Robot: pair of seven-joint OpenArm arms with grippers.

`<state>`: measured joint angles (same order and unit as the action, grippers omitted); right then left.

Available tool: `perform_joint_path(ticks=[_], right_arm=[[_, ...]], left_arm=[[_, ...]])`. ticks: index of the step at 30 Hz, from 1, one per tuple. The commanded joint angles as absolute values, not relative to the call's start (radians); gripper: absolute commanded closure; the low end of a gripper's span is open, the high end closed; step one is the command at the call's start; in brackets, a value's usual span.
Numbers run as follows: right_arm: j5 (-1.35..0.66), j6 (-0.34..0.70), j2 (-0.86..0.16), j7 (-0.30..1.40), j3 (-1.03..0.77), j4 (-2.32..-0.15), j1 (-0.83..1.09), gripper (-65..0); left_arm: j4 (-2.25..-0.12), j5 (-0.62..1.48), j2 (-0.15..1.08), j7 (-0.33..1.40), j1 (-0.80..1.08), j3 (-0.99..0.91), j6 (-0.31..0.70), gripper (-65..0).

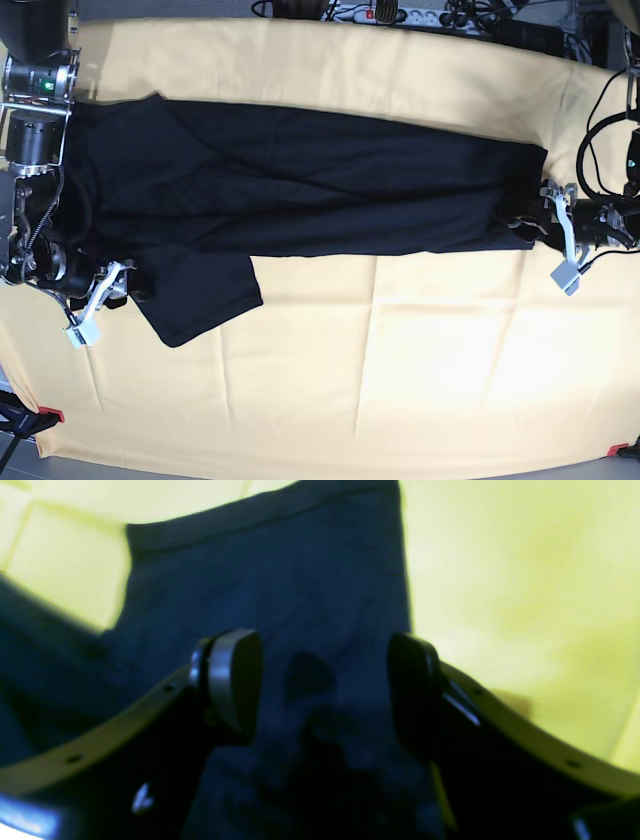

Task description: Fold the T-shirt properly

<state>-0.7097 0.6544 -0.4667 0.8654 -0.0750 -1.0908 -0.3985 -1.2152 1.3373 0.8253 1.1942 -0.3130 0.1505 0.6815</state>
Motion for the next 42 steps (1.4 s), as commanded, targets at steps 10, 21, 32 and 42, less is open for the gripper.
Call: perform_joint_path(ticks=[10, 21, 32, 42], right_arm=[[-0.5, 0.491, -0.411, 0.769, -0.083, -1.104, -0.429, -41.2], [-0.597, 0.545, -0.404, 0.775, -0.083, -1.068, -0.426, -41.1], [-0.732, 0.667, -0.402, 0.777, -0.083, -1.069, -0.433, -22.5], [-0.718, 0.698, -0.402, 0.809, -0.083, -1.069, -0.446, 0.0]], left_arm=[[-1.225, 1.359, 0.848, 1.187, -0.329, 0.138, 0.68, -38.4], [-1.225, 1.359, 0.848, 1.186, -0.329, 0.138, 0.681, -38.4], [-1.225, 1.359, 0.848, 1.186, -0.329, 0.138, 0.681, -38.4], [-1.225, 1.359, 0.848, 1.159, -0.329, 0.138, 0.681, -38.4]])
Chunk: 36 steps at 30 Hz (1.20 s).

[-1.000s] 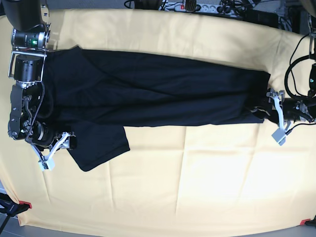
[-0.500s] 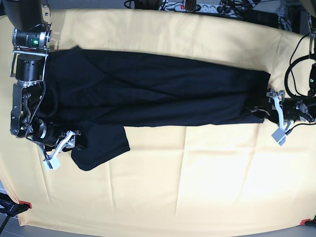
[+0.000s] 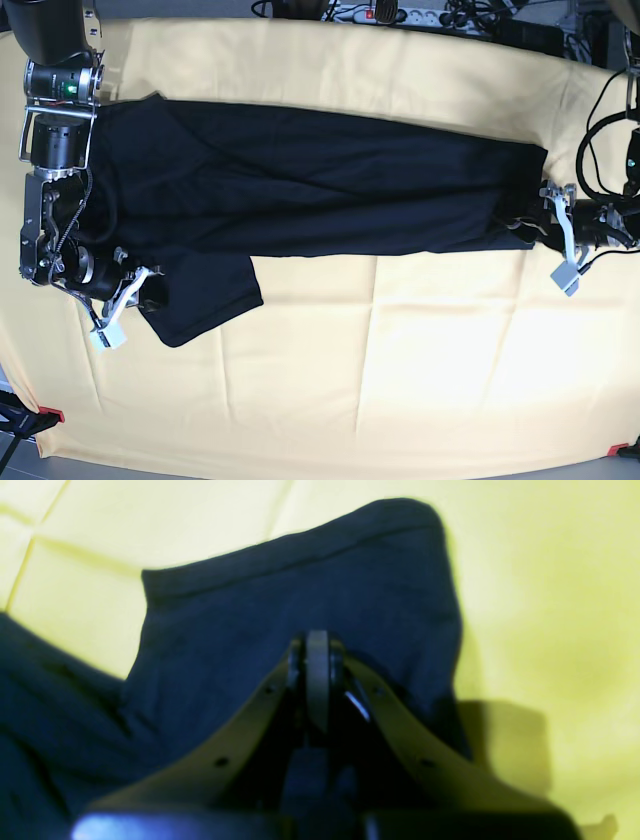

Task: Fold the T-shirt properly
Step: 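Grasp the sleeve end near the right gripper and hold it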

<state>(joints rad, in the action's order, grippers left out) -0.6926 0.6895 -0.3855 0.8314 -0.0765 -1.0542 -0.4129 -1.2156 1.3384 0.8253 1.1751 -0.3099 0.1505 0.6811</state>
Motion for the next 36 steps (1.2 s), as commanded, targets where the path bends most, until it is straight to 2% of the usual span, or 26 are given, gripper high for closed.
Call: perform_joint_path(ticks=[1, 7, 9, 11, 12, 13, 16, 19, 22, 25, 32, 34, 36], right_arm=[[-0.736, 0.698, -0.402, 0.82, -0.083, -1.071, -0.445, 0.0], [-0.693, 0.698, -0.403, 0.83, -0.086, -1.072, -0.442, -0.9], [-0.655, 0.68, -0.406, 0.83, -0.086, -1.072, -0.443, -15.3], [-0.595, 0.616, -0.413, 0.804, -0.086, -1.072, -0.446, -33.2], [-0.556, 0.573, -0.415, 0.781, -0.086, -1.072, -0.446, -40.1], [-0.523, 0.529, -0.416, 0.758, -0.086, -1.072, -0.446, -43.4], [-0.466, 0.42, -0.416, 0.74, -0.086, -1.071, -0.445, -43.7], [-0.507, 0.4, -0.415, 0.745, -0.086, -1.067, -0.435, -43.7], [-0.593, 0.436, -0.415, 0.76, -0.086, -1.041, -0.435, -43.6], [-0.67, 0.513, -0.414, 0.763, -0.086, -1.016, -0.435, -43.5], [-0.763, 0.651, -0.395, 0.769, -0.086, -1.014, -0.435, -43.3], [-0.758, 0.678, -0.382, 0.771, -0.086, -1.014, -0.435, -38.8], [-0.753, 0.678, -0.377, 0.77, -0.086, -1.014, -0.435, -26.0]], left_arm=[[-1.225, 1.359, 0.848, 1.159, -0.329, 0.138, 0.681, -38.4], [-1.225, 1.359, 0.849, 1.16, -0.329, 0.138, 0.681, -38.4], [-1.225, 1.359, 0.848, 1.16, -0.329, 0.138, 0.681, -38.4], [-1.225, 1.36, 0.848, 1.159, -0.329, 0.138, 0.681, -38.4], [-1.225, 1.36, 0.848, 1.158, -0.33, 0.138, 0.681, -38.4], [-1.225, 1.359, 0.848, 1.153, -0.329, 0.138, 0.681, -38.4], [-1.225, 1.359, 0.848, 1.153, -0.329, 0.138, 0.681, -38.4], [-1.225, 1.359, 0.848, 1.152, -0.329, 0.138, 0.681, -38.4], [-1.225, 1.36, 0.848, 1.152, -0.329, 0.138, 0.681, -38.4], [-1.225, 1.359, 0.848, 1.152, -0.329, 0.138, 0.681, -38.4], [-1.225, 1.36, 0.848, 1.152, -0.329, 0.138, 0.681, -38.4], [-1.225, 1.36, 0.848, 1.152, -0.329, 0.138, 0.681, -38.4], [-1.225, 1.36, 0.848, 1.152, -0.329, 0.138, 0.681, -38.4]])
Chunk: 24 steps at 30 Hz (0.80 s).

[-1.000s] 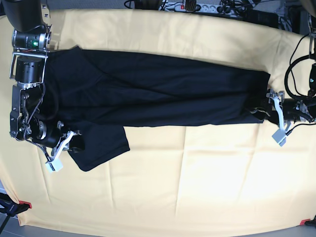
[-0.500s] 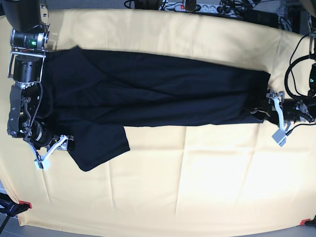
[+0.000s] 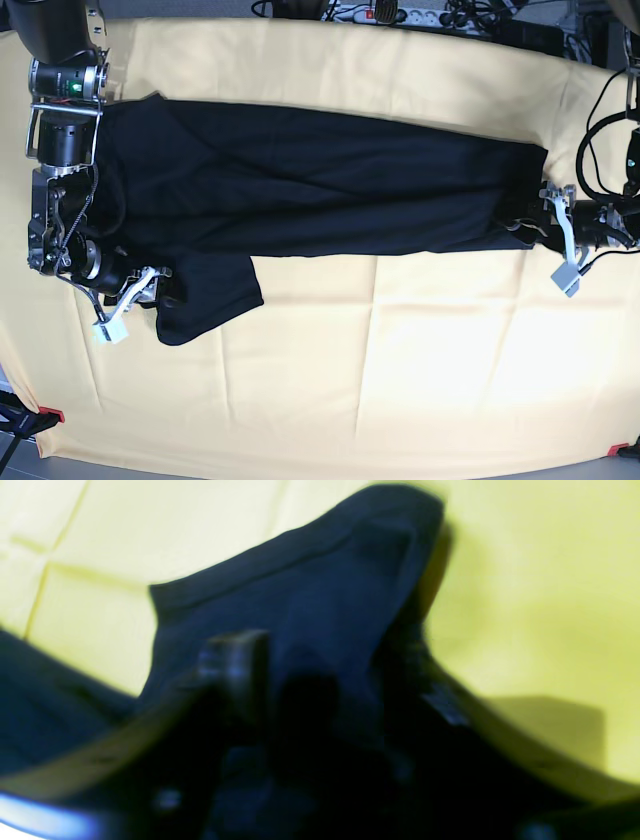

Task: Fold the T-shirt properly
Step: 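Grasp the sleeve end near the right gripper and hold it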

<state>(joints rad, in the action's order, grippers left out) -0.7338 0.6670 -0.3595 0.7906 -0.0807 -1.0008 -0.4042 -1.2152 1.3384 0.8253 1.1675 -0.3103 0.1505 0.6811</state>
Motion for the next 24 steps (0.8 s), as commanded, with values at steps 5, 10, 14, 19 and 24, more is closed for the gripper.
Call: perform_joint_path(ticks=[5, 10, 14, 19, 24], right_arm=[[-0.722, 0.673, -0.381, 0.77, -0.086, -1.015, -0.456, 0.0], [-0.707, 0.698, -0.382, 0.785, -0.086, -1.023, -0.463, 0.0], [-0.764, 0.698, -0.384, 0.859, -0.086, -1.058, -0.457, 0.0], [-0.738, 0.698, -0.403, 0.876, -0.086, -1.098, -0.461, -6.0], [-0.55, 0.538, -0.419, 0.811, -0.086, -1.097, -0.459, -41.1]], left_arm=[[-1.225, 1.359, 0.848, 1.152, -0.329, 0.138, 0.681, -38.4], [-1.225, 1.36, 0.848, 1.152, -0.329, 0.138, 0.681, -38.4], [-1.225, 1.359, 0.848, 1.152, -0.329, 0.138, 0.681, -38.4], [-1.225, 1.359, 0.849, 1.153, -0.326, 0.138, 0.681, -38.4], [-1.225, 1.36, 0.848, 1.152, -0.321, 0.138, 0.681, -38.4]])
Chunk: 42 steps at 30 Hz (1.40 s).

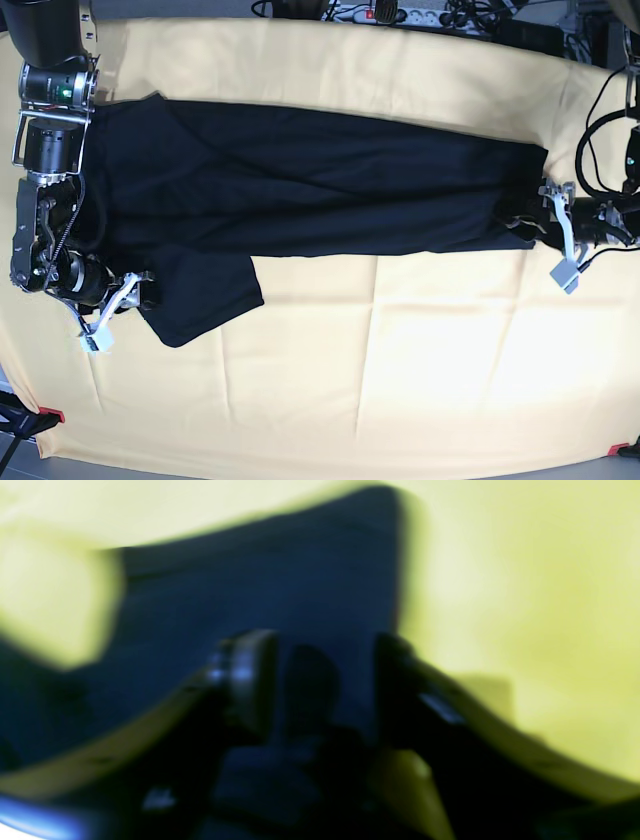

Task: Fold the T-shirt properly
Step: 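Grasp the sleeve end near the right gripper and hold it, then fold the held sleeve inward over the shirt body with the right gripper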

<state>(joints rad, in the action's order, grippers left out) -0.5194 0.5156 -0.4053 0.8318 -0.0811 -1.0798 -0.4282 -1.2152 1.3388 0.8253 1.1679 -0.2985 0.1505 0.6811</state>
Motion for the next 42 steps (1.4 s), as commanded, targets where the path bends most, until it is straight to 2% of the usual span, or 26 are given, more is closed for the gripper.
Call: perform_joint_path(ticks=[1, 8, 17, 21, 22, 24, 27, 28, 32, 36, 42], right_arm=[[-0.516, 0.493, -0.418, 0.792, -0.086, -1.094, -0.457, -41.1], [-0.509, 0.415, -0.418, 0.716, -0.086, -0.997, -0.461, -41.1], [-0.785, 0.607, -0.408, 0.83, -0.086, -0.939, -0.46, -40.7], [-0.81, 0.67, -0.382, 0.858, -0.086, -0.939, -0.46, -40.2], [-0.807, 0.673, -0.376, 0.857, -0.086, -0.939, -0.46, -38.9], [-0.808, 0.673, -0.373, 0.842, -0.086, -0.939, -0.461, -30.3], [-0.803, 0.673, -0.376, 0.796, -0.086, -0.939, -0.463, -5.8], [-0.802, 0.673, -0.377, 0.797, -0.086, -0.939, -0.466, 0.0], [-0.776, 0.683, -0.38, 0.81, -0.086, -0.941, -0.484, 0.0], [-0.826, 0.698, -0.38, 0.893, -0.086, -0.971, -0.489, 0.0], [-0.967, 0.698, -0.393, 1.061, -0.086, -1.154, -0.422, 0.0]], left_arm=[[-1.225, 1.363, 0.848, 1.152, -0.321, 0.138, 0.681, -38.4], [-1.225, 1.363, 0.848, 1.152, -0.321, 0.138, 0.681, -38.4], [-1.225, 1.367, 0.848, 1.152, -0.321, 0.138, 0.681, -38.4], [-1.225, 1.367, 0.848, 1.152, -0.321, 0.138, 0.681, -38.4], [-1.225, 1.367, 0.848, 1.152, -0.321, 0.138, 0.681, -38.4], [-1.225, 1.367, 0.848, 1.152, -0.321, 0.138, 0.681, -38.4], [-1.225, 1.367, 0.848, 1.152, -0.321, 0.138, 0.681, -38.4], [-1.225, 1.367, 0.847, 1.152, -0.321, 0.138, 0.681, -38.4], [-1.225, 1.367, 0.847, 1.152, -0.321, 0.138, 0.681, -38.4], [-1.225, 1.366, 0.848, 1.152, -0.321, 0.138, 0.681, -38.4], [-1.225, 1.366, 0.848, 1.152, -0.321, 0.138, 0.681, -38.4]])
